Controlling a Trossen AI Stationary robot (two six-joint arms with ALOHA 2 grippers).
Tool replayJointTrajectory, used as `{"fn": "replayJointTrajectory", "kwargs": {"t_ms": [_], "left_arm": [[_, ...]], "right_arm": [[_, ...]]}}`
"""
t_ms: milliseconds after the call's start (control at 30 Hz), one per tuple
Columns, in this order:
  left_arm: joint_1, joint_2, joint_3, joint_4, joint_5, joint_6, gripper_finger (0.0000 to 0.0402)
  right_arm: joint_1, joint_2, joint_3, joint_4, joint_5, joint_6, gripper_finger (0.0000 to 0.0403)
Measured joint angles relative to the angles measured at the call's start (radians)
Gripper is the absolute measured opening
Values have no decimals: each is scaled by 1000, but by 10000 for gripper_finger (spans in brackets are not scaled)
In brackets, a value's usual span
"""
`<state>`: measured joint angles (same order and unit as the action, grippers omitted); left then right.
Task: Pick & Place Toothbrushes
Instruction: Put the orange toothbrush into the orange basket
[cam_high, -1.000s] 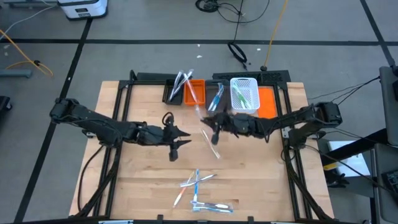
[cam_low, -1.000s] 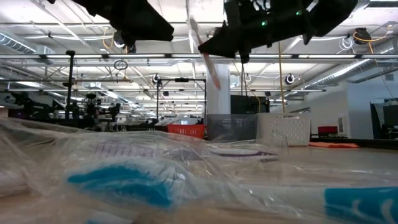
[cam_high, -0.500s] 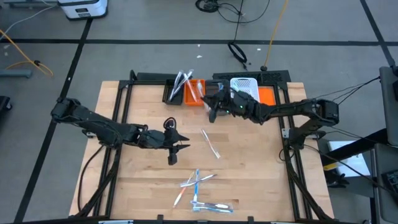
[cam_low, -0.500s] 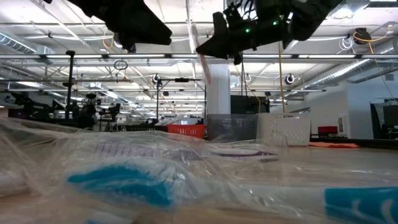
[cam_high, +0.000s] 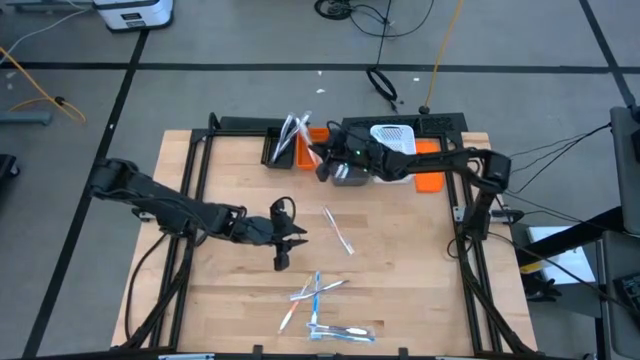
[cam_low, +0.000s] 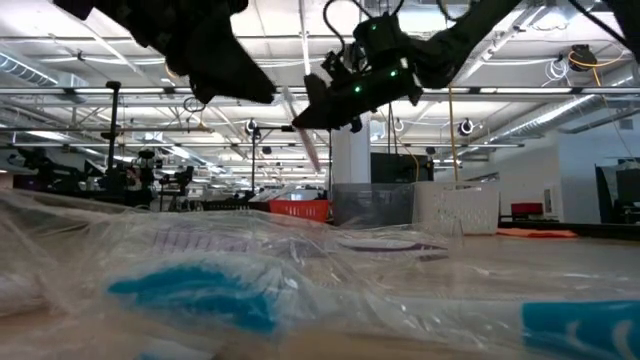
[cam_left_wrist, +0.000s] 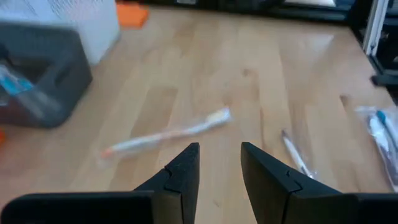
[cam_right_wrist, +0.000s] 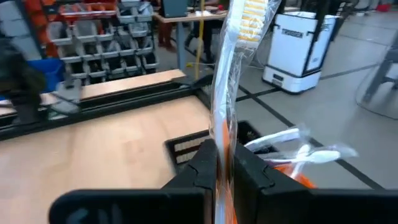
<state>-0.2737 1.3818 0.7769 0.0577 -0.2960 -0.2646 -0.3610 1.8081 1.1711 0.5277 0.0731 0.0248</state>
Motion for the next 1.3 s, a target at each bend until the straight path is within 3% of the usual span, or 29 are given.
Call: {"fn": "replayJointTrajectory", "kwargs": {"t_ms": [400,1300], "left_arm": [[-37,10,-1,-9,18,-30,118],[-35,10,-1,0,5,-27,118]], "right_arm": [[-118,123,53,-3,0,57,12],[-131,175,61,46,-23,132,12]]}}
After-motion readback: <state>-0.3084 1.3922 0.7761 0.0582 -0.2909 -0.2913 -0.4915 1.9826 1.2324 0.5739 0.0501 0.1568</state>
